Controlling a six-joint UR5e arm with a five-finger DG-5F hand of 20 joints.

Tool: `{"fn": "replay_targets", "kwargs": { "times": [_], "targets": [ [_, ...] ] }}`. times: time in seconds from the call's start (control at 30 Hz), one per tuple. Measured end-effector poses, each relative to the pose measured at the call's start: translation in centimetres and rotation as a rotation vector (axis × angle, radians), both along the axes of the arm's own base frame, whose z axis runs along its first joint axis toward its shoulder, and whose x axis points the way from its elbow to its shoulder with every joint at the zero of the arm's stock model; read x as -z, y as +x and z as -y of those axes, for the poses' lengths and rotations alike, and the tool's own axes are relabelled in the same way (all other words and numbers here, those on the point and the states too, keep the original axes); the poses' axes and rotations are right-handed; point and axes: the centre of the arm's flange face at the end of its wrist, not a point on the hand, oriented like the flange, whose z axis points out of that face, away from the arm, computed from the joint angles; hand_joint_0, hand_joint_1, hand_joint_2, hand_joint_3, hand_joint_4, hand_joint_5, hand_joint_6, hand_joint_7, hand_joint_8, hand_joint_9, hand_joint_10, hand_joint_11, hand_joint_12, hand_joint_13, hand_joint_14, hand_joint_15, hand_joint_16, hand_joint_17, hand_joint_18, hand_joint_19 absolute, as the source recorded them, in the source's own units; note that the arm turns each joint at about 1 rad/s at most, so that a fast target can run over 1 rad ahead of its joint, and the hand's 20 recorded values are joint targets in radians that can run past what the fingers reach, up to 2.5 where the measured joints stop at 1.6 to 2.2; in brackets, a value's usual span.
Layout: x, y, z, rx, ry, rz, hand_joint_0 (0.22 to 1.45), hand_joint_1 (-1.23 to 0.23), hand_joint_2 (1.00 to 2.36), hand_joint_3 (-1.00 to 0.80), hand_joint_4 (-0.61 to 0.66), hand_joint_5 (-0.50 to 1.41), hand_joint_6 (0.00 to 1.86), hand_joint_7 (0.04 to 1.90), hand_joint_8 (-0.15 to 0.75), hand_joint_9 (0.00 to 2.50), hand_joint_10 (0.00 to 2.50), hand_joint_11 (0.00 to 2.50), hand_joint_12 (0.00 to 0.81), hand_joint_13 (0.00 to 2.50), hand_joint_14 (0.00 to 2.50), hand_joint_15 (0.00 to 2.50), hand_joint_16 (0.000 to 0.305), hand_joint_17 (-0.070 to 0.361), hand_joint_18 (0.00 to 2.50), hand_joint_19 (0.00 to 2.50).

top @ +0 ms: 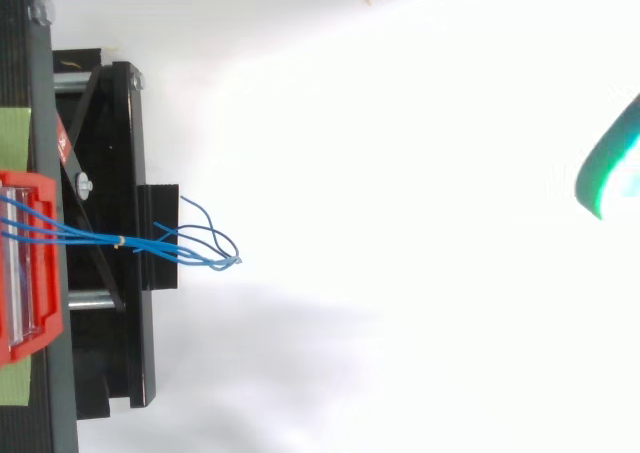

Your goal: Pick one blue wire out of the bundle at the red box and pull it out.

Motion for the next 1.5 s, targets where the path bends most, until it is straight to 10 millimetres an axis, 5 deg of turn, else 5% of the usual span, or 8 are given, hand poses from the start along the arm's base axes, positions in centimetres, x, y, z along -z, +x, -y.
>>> {"fn": "replay_targets", "kwargs": {
  "times": [0.6,0.83,1.5],
  "targets": [
    [4.3,3.6,-0.4,0.108,-0.014,0.0,0.52,-0.49,1.0,-0.48,0.38,-0.17,0.5,0.81,0.336,0.68,0.01,0.34,0.417,0.71,0.01,0.39,0.05,0.112,0.59,0.52],
    [6.7,7.3,-1.3,0.085,-0.012,-0.024,0.53,-0.5,1.0,-0.48,0.41,-0.16,0.5,0.85,0.337,0.7,0.01,0.35,0.415,0.71,0.01,0.39,0.049,0.111,0.59,0.53],
    [6.7,8.6,-1.1,0.156,-0.023,0.006,0.53,-0.5,1.0,-0.47,0.41,-0.15,0.5,0.85,0.339,0.71,0.01,0.34,0.413,0.72,0.01,0.4,0.049,0.11,0.6,0.53]
  ]
}}
